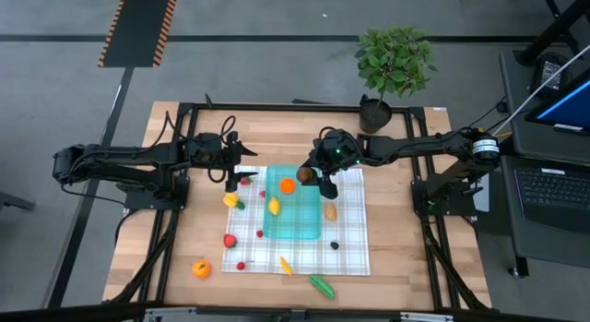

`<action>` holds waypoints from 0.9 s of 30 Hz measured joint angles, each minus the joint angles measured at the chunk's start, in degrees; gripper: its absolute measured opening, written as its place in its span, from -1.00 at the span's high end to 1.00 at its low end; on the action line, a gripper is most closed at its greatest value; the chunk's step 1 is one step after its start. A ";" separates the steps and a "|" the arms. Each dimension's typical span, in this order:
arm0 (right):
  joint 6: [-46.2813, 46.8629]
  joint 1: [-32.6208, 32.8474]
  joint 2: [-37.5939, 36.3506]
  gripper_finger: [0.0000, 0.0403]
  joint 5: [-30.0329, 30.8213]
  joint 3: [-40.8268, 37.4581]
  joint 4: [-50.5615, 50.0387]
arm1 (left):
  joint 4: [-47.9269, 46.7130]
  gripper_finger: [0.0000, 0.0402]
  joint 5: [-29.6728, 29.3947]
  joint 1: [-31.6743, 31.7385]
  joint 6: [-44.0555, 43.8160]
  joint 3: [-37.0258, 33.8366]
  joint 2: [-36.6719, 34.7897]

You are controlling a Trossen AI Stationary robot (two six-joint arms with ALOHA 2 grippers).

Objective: Pick and placing Produce into tupperware
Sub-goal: Put the brown kiwi into the blue bin

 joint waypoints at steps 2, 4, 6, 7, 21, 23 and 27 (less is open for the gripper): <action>-0.32 0.00 0.21 -0.22 0.00 0.00 0.13 | 0.00 -0.37 0.00 0.02 0.02 -0.02 0.00; -0.45 0.00 1.05 -0.22 0.00 0.00 0.45 | 0.00 -0.37 0.00 0.00 0.02 0.00 0.00; -0.42 0.00 2.58 -0.22 0.00 -0.03 0.65 | 0.00 -0.37 0.00 0.02 0.01 0.00 0.00; -0.42 0.00 3.45 -0.22 0.00 -0.03 0.67 | 0.00 -0.37 0.00 -0.01 0.01 0.00 0.00; 0.53 -0.01 12.74 -0.22 4.43 -0.11 2.16 | 0.00 -0.37 0.00 0.01 -0.03 0.00 -0.02; 0.52 -0.02 13.04 -0.22 4.45 -0.11 1.89 | 0.00 -0.37 0.00 0.02 -0.01 0.00 -0.01; 0.58 -0.02 13.05 -0.22 5.00 -0.14 1.71 | 0.00 -0.37 0.00 0.01 -0.23 0.00 -0.02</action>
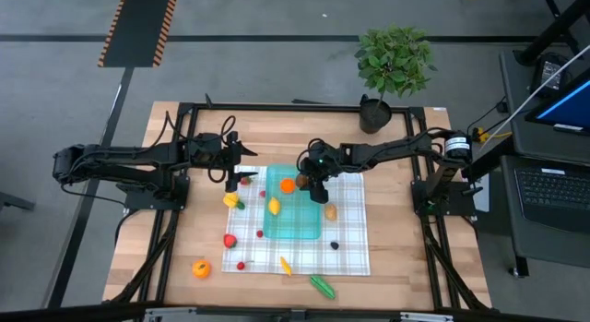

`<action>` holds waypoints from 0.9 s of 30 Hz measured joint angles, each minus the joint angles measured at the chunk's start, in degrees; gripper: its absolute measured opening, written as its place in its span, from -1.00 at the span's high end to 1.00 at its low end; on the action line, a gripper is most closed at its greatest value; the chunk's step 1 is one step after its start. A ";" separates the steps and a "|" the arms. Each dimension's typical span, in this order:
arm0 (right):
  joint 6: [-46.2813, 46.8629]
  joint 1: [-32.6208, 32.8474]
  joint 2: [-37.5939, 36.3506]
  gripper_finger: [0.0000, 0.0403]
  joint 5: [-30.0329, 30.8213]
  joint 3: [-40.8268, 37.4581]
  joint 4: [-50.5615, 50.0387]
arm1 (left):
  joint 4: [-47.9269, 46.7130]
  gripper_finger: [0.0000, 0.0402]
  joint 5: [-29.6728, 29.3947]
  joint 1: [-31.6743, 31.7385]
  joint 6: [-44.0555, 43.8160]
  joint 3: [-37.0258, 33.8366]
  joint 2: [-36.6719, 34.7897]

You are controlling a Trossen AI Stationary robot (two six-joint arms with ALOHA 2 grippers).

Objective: Pick and placing Produce into tupperware
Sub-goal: Put the brown kiwi into the blue bin, then put the top red strawberry into the blue bin

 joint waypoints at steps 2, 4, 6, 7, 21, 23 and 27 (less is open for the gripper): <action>-0.06 0.00 0.00 -0.22 0.40 0.00 -0.25 | 0.00 -0.37 0.00 0.00 -0.02 0.00 0.02; -0.03 0.00 0.00 -0.22 0.49 0.00 -1.01 | 0.00 -0.37 0.00 0.01 -0.02 0.00 -0.01; 0.15 0.00 0.00 -0.22 0.51 0.00 -1.38 | 0.00 -0.37 0.00 -0.02 -0.02 0.00 0.01; 0.16 0.00 0.00 -0.22 0.51 0.00 -1.26 | 0.00 -0.37 0.00 0.01 -0.02 0.00 0.01; 2.22 -0.11 0.00 -0.51 2.53 0.00 -1.22 | 0.00 -0.37 0.00 -0.01 -0.02 -0.02 0.01; 1.07 -0.11 0.00 -0.48 2.57 0.00 -1.20 | 0.00 -0.37 0.00 0.00 -0.04 0.00 0.02; -1.86 -0.11 -0.57 -0.43 2.55 0.76 -2.40 | 0.00 -0.37 0.00 -0.01 -0.02 -0.01 -0.01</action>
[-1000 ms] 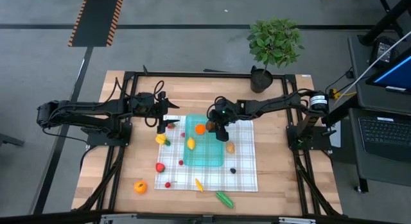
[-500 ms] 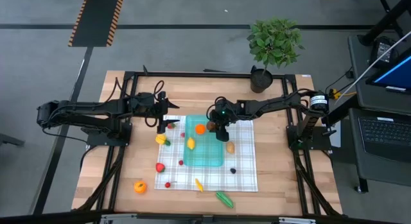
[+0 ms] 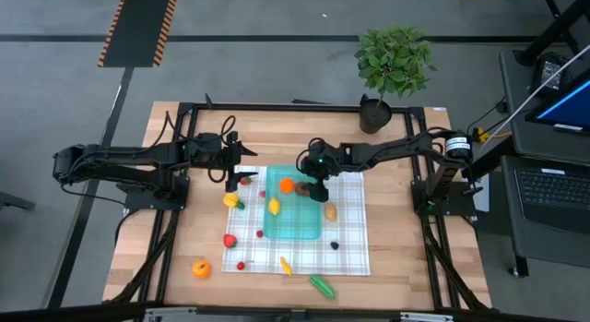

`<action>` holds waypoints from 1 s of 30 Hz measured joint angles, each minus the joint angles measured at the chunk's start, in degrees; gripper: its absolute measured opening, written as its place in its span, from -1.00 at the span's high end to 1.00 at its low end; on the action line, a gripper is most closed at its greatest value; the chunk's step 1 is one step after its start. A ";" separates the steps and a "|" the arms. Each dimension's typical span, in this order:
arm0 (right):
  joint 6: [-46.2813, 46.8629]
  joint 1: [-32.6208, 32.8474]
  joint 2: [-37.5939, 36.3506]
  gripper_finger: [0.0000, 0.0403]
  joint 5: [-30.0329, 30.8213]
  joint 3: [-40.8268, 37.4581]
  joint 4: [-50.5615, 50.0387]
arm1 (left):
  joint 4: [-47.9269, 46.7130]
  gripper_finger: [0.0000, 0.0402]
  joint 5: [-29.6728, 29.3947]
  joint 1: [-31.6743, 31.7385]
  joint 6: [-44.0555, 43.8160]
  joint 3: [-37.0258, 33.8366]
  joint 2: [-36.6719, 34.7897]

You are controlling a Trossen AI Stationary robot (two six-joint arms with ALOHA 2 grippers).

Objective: Pick and placing Produce into tupperware
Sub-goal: Put the top red strawberry into the blue bin

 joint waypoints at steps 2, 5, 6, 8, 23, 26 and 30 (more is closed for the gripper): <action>-1.22 0.00 -1.30 -0.42 -0.01 0.35 0.08 | 0.00 -0.37 0.00 -0.01 0.00 0.00 0.01; -3.08 0.39 -4.31 -0.42 -0.02 0.79 0.91 | 0.02 -0.37 0.00 -0.01 0.00 -0.01 0.02; -4.19 0.42 -5.61 -0.42 -0.02 0.79 0.81 | 0.04 -0.37 -0.02 0.01 0.00 0.01 0.00; -5.91 0.44 -7.94 -0.43 -0.05 0.53 1.38 | 0.03 -0.37 0.00 -0.01 0.00 0.01 0.02; -5.80 0.37 -18.46 -0.43 -1.21 -16.95 20.55 | 0.04 -0.37 0.00 -1.90 -3.02 0.01 0.00; -4.90 0.37 -22.68 -0.43 -1.21 -19.98 21.50 | 0.07 -0.37 0.02 -2.38 -3.02 0.01 0.00; -4.74 0.12 -29.71 -0.43 -1.36 -24.32 23.81 | 0.22 -0.37 0.00 -2.43 -3.02 0.01 0.00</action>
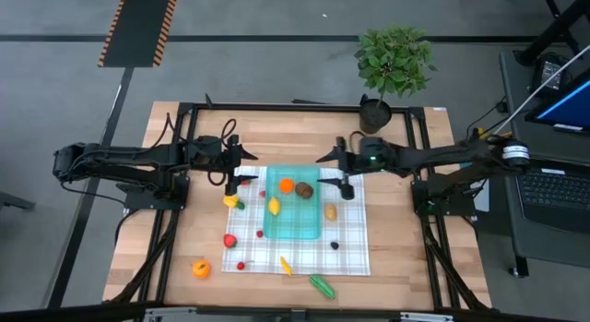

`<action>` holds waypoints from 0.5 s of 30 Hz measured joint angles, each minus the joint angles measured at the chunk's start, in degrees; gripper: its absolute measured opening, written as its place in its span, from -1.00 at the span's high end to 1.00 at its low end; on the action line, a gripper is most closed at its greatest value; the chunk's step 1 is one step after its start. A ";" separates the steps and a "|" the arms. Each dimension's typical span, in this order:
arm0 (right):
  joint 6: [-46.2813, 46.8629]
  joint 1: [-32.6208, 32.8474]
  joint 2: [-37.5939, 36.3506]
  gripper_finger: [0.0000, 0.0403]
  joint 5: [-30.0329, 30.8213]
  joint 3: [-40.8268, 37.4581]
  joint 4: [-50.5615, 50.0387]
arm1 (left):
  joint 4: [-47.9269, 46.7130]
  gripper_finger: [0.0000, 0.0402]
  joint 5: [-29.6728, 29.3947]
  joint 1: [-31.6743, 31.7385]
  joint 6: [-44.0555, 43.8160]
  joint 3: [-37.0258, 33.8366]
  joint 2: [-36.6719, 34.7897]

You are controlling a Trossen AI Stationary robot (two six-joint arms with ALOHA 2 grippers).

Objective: Pick and placing Produce into tupperware
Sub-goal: Put the top red strawberry into the blue bin

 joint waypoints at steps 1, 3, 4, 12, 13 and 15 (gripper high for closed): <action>0.03 -0.17 -1.71 -0.43 -0.14 -1.30 1.15 | 0.02 -0.37 0.00 0.00 0.00 0.00 0.00; 0.30 -0.74 -4.77 -0.43 -1.04 -4.53 3.56 | 0.02 -0.37 0.00 0.04 0.00 0.00 0.00; 0.64 -0.98 -6.21 -0.43 -1.18 -6.01 4.88 | 0.01 -0.37 0.00 0.04 -0.05 -0.02 0.00; 4.83 -1.61 -10.63 -0.43 -1.30 -14.07 10.51 | -1.17 -0.37 -1.15 0.17 -3.80 0.00 0.00; 4.61 -1.61 -10.63 -0.43 -1.30 -14.10 10.52 | -1.97 -0.37 -2.07 0.17 -5.16 0.00 0.00; 4.04 -1.65 -10.63 -0.43 -1.23 -13.93 10.65 | -3.85 -0.37 -4.49 0.20 -8.05 0.00 0.00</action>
